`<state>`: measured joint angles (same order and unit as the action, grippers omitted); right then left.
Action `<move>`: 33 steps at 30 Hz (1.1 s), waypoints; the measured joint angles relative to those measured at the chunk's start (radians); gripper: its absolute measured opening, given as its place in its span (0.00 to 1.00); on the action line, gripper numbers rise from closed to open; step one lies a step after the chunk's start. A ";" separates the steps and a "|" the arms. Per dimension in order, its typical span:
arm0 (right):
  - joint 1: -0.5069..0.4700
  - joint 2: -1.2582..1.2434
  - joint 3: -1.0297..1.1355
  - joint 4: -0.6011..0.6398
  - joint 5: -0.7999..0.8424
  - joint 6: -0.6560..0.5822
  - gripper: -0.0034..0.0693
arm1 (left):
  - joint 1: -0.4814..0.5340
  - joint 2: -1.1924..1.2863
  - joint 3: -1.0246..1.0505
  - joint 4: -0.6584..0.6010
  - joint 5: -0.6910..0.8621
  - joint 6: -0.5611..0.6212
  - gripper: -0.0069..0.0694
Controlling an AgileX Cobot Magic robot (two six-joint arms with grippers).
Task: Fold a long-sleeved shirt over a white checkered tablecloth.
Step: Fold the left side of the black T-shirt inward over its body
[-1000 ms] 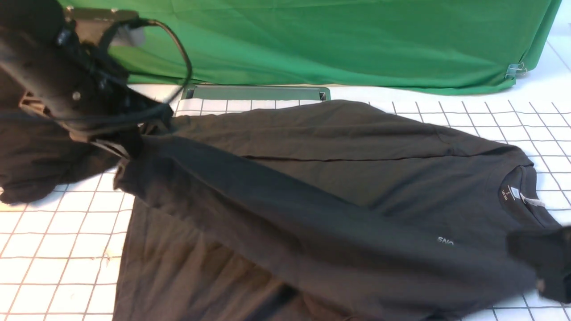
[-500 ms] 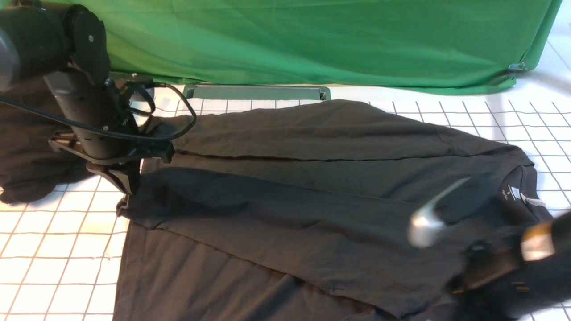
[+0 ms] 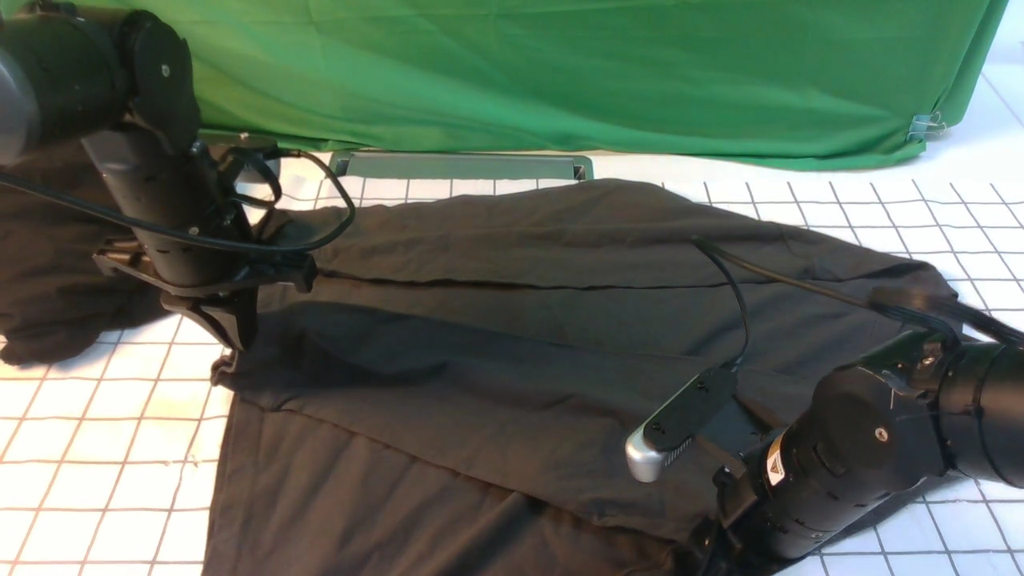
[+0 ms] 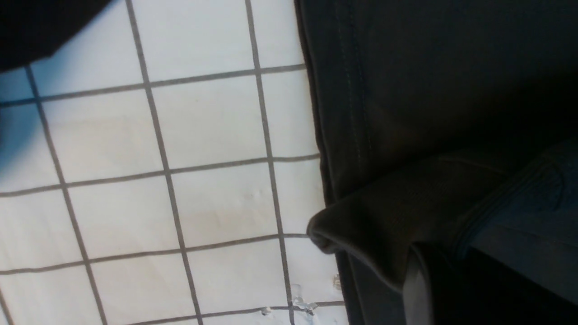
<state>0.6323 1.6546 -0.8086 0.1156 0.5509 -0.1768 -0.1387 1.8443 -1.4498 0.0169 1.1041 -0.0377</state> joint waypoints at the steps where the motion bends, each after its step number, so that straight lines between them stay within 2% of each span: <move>1: 0.004 -0.001 0.000 -0.001 0.003 0.001 0.33 | 0.000 0.000 0.000 -0.002 0.000 -0.002 0.10; 2: 0.008 -0.009 0.000 -0.002 0.013 0.002 0.21 | 0.000 0.000 0.000 -0.003 0.000 -0.003 0.10; 4: 0.017 -0.030 0.000 -0.003 0.044 0.011 0.11 | 0.000 0.000 0.000 -0.004 0.004 -0.004 0.10; 7: 0.035 -0.073 0.000 -0.004 0.101 0.039 0.09 | 0.000 0.000 0.000 -0.004 0.024 -0.004 0.10; 13: 0.094 -0.191 0.063 -0.005 0.164 0.119 0.09 | 0.000 0.000 0.000 -0.004 0.082 -0.003 0.10; 19: 0.103 -0.237 0.115 0.003 0.201 0.192 0.09 | 0.000 0.000 0.000 -0.031 0.105 0.026 0.10; 28: 0.103 -0.239 0.174 0.053 0.253 0.205 0.10 | 0.000 0.000 0.034 -0.051 0.110 0.069 0.10; 31: 0.104 -0.239 0.174 0.054 0.254 0.212 0.14 | -0.001 0.000 0.037 -0.059 0.110 0.079 0.10; 33: 0.104 -0.239 0.174 0.055 0.259 0.212 0.23 | -0.001 0.000 0.038 -0.060 0.101 0.080 0.11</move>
<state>0.7363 1.4154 -0.6348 0.1710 0.8095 0.0355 -0.1397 1.8443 -1.4120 -0.0432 1.2055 0.0425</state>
